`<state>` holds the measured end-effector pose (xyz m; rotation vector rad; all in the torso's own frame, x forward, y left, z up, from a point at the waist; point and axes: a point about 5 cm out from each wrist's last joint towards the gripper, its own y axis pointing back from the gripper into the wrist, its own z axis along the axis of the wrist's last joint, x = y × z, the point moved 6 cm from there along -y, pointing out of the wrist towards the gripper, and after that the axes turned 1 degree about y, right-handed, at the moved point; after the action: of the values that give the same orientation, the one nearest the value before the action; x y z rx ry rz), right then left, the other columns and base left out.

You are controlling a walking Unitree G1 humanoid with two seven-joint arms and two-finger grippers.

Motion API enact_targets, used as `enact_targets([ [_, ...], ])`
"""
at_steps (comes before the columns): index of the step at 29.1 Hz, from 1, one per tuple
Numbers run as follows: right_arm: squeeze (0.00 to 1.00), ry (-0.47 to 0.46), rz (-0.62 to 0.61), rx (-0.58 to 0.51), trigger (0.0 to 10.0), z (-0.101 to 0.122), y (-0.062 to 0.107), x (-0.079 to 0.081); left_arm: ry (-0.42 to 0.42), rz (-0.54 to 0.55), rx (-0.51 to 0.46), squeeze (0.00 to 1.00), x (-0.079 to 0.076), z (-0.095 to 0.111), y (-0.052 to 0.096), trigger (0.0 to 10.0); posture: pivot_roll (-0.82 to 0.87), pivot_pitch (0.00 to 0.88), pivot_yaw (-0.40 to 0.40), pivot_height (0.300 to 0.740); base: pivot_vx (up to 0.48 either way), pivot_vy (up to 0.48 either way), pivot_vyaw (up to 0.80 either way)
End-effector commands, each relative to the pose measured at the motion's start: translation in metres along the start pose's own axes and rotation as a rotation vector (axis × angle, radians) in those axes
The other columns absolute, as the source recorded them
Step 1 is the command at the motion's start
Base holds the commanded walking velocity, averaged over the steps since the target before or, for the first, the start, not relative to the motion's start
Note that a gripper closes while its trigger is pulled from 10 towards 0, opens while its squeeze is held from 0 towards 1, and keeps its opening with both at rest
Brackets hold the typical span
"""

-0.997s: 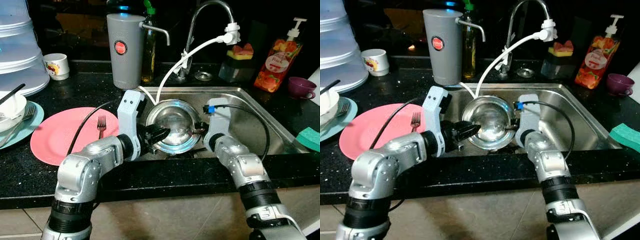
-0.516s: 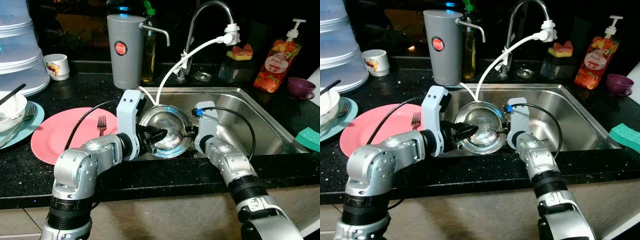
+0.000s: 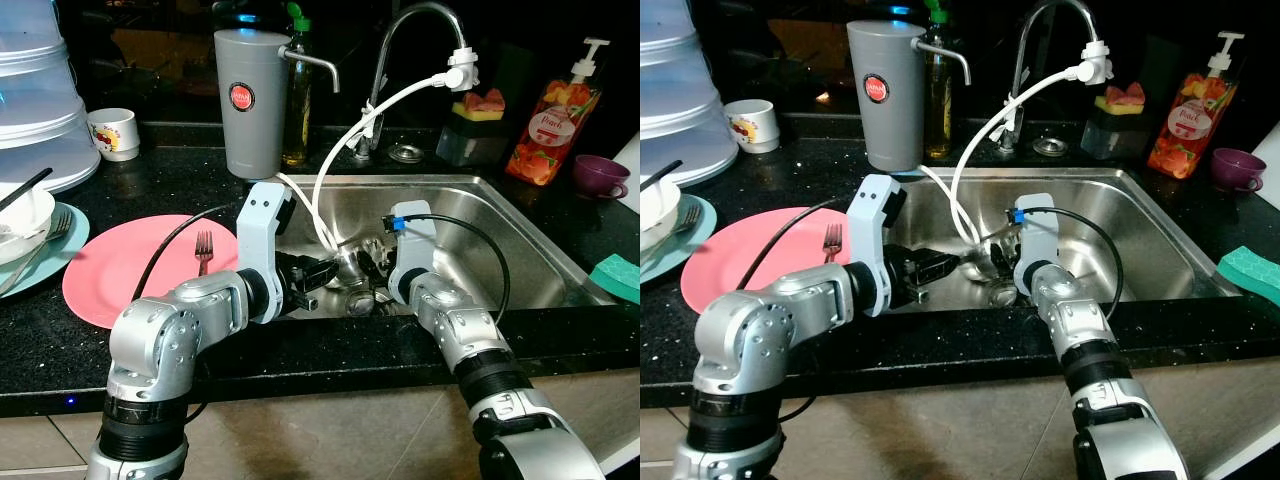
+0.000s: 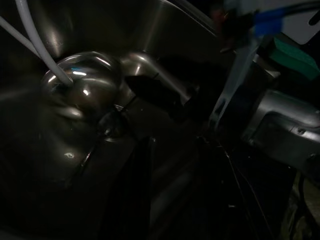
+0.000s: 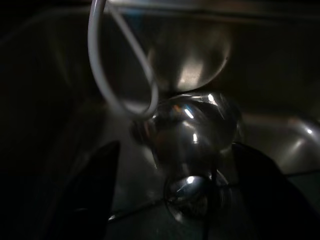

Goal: Kitchen organization

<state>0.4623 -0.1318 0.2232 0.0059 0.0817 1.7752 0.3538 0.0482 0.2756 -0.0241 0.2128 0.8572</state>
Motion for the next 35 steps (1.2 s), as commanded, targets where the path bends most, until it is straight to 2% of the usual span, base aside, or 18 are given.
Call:
enact_targets([
  [1,1.0,-0.004,-0.003,-0.082,10.0,0.023,0.003,-0.002,-0.034,0.005,-0.018,0.0,-0.002,0.007,0.002,10.0,0.06,0.157,-0.076,0.74,0.0,0.0,0.0],
  [2,0.93,-0.004,0.002,-0.115,10.0,0.032,0.006,-0.002,-0.042,0.009,-0.022,0.0,-0.001,0.008,0.003,10.0,0.06,0.159,-0.075,0.74,0.0,0.0,0.0],
  [3,0.13,-0.003,0.007,-0.141,10.0,0.039,0.008,-0.001,-0.05,0.017,-0.025,0.0,0.001,0.01,0.004,10.0,0.06,0.159,-0.075,0.74,0.0,0.0,0.0],
  [4,0.0,-0.002,0.012,-0.167,10.0,0.046,0.011,0.0,-0.055,0.025,-0.029,0.0,0.003,0.012,0.005,10.0,0.06,0.161,-0.073,0.74,0.0,0.0,0.0],
  [5,0.0,-0.002,0.012,-0.167,10.0,0.046,0.011,0.0,-0.055,0.025,-0.029,0.0,0.003,0.012,0.005,10.0,0.06,0.161,-0.073,0.74,0.0,0.0,0.0],
  [6,0.0,-0.001,0.019,-0.214,10.0,0.06,0.018,0.0,-0.079,0.05,-0.039,0.0,0.008,0.018,0.009,10.0,0.06,0.164,-0.071,0.74,0.0,0.0,0.0],
  [7,0.0,-0.001,0.019,-0.214,10.0,0.06,0.018,0.0,-0.079,0.05,-0.039,0.0,0.008,0.018,0.009,10.0,0.06,0.164,-0.071,0.74,0.0,0.0,0.0],
  [10,0.0,-0.01,0.017,-0.284,10.0,0.08,0.03,-0.001,-0.125,0.112,-0.054,0.0,0.018,0.026,0.016,10.0,0.07,0.169,-0.068,0.74,0.0,0.0,0.0],
  [13,0.0,-0.015,0.016,-0.306,10.0,0.086,0.034,-0.002,-0.133,0.139,-0.058,0.0,0.023,0.028,0.018,10.0,0.07,0.17,-0.067,0.74,0.0,0.0,0.0],
  [16,0.0,-0.024,0.017,-0.35,10.0,0.097,0.044,-0.002,-0.155,0.207,-0.07,0.0,0.033,0.033,0.025,10.0,0.07,0.175,-0.066,0.74,0.0,0.0,0.0],
  [17,0.0,-0.028,0.021,-0.366,10.0,0.101,0.048,-0.001,-0.178,0.261,-0.078,0.0,0.04,0.036,0.03,10.0,0.07,0.177,-0.066,0.74,0.0,0.0,0.0],
  [18,0.0,-0.028,0.021,-0.366,10.0,0.101,0.048,-0.001,-0.178,0.261,-0.078,0.0,0.04,0.036,0.03,10.0,0.07,0.177,-0.066,0.74,0.0,0.0,0.0],
  [21,0.0,-0.036,0.024,-0.385,10.0,0.105,0.056,0.0,-0.22,0.439,-0.086,0.0,0.059,0.036,0.046,10.0,0.07,0.18,-0.065,0.74,0.0,0.0,0.0],
  [24,0.0,-0.039,0.023,-0.384,10.0,0.104,0.057,0.0,-0.229,0.486,-0.098,0.0,0.062,0.037,0.05,10.0,0.07,0.18,-0.065,0.74,0.0,0.0,0.0],
  [25,0.0,-0.043,0.023,-0.381,10.0,0.104,0.057,0.001,-0.223,0.534,-0.109,0.0,0.065,0.036,0.054,10.0,0.09,0.182,-0.067,0.74,0.0,0.0,0.0],
  [28,0.0,-0.048,0.025,-0.38,10.0,0.103,0.057,0.002,-0.202,0.574,-0.117,0.0,0.067,0.034,0.057,10.0,0.09,0.182,-0.067,0.74,0.0,0.0,0.0],
  [30,0.0,-0.056,0.03,-0.375,10.0,0.102,0.057,0.005,-0.156,0.647,-0.11,0.0,0.074,0.026,0.06,10.0,0.09,0.181,-0.066,0.74,0.0,0.0,0.0],
  [35,0.0,-0.061,0.033,-0.368,10.0,0.102,0.059,0.007,-0.144,0.7,-0.078,0.0,0.081,0.016,0.062,10.0,0.09,0.181,-0.066,0.74,0.0,0.0,0.0],
])
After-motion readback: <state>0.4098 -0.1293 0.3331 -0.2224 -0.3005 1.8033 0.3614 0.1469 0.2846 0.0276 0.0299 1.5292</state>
